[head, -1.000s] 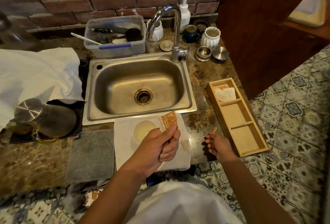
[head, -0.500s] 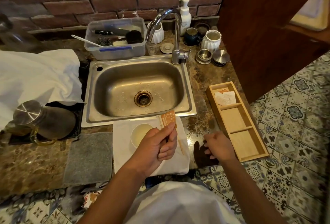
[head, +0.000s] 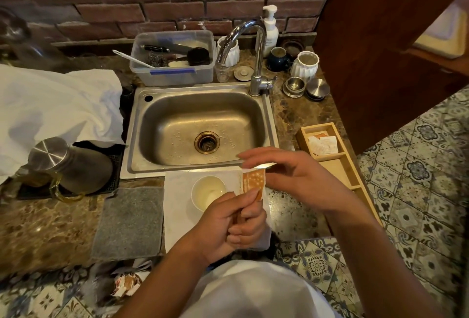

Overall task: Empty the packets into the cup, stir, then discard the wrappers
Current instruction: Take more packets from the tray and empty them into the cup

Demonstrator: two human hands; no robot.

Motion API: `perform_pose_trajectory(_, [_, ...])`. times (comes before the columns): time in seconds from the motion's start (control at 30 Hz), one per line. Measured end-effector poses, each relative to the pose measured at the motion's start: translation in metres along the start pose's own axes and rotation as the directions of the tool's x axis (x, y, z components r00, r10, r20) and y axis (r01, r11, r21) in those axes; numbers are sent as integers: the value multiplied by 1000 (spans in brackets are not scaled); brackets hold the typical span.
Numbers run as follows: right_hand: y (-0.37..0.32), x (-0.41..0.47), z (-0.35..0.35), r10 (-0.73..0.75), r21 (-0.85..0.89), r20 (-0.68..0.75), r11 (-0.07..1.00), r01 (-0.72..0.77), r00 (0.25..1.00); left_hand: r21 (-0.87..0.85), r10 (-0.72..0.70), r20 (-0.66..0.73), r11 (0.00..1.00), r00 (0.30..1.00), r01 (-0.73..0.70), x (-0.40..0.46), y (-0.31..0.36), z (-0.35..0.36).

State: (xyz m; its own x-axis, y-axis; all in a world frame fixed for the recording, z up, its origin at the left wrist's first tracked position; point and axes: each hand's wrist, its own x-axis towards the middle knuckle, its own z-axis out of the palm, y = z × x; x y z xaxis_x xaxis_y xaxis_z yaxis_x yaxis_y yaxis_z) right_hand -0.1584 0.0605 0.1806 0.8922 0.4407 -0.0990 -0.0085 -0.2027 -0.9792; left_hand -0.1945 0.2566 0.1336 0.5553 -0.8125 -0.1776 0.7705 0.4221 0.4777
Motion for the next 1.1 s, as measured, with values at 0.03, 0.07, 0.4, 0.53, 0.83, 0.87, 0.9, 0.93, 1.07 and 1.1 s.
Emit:
perform_pose_trajectory(0.03, [-3,1,1,-10,-22,21,1000,10,1000,-9,7,16,1000,1000,-7,-1,-1,1])
perform_pose_trajectory(0.07, [-4,1,2,-12,-39,36,999,14,999,-14,15,29,1000,999,-14,-3,-1,1])
perform_pose_trajectory(0.4, [-2,2,14,-70,-60,3,996,70,998,-124,41,104,992,994,-28,-16,-2,3])
perform_pose_trajectory(0.53, [1,3,18,-81,-91,-52,993,76,995,-100,79,94,993,992,-70,-19,0,0])
perform_pose_trajectory(0.83, [3,-3,26,32,-58,-163,997,-42,986,552,431,-373,815,822,-177,-39,12,-14])
perform_pose_trajectory(0.87, [3,-3,30,35,-58,-163,997,-45,986,602,450,-358,781,818,-166,-42,13,-13])
perform_pose_trajectory(0.9, [4,-3,34,35,-57,-166,997,-45,986,645,462,-342,749,819,-153,-43,14,-13])
perform_pose_trajectory(0.93, [5,-4,38,35,-55,-171,997,-45,985,677,471,-329,722,818,-143,-44,14,-12])
perform_pose_trajectory(1.07, [2,-7,50,45,-9,-184,999,-48,982,703,514,-332,694,791,-156,-47,11,-12])
perform_pose_trajectory(1.1, [1,-9,52,48,-2,-184,999,-50,982,710,523,-333,686,785,-156,-48,11,-12])
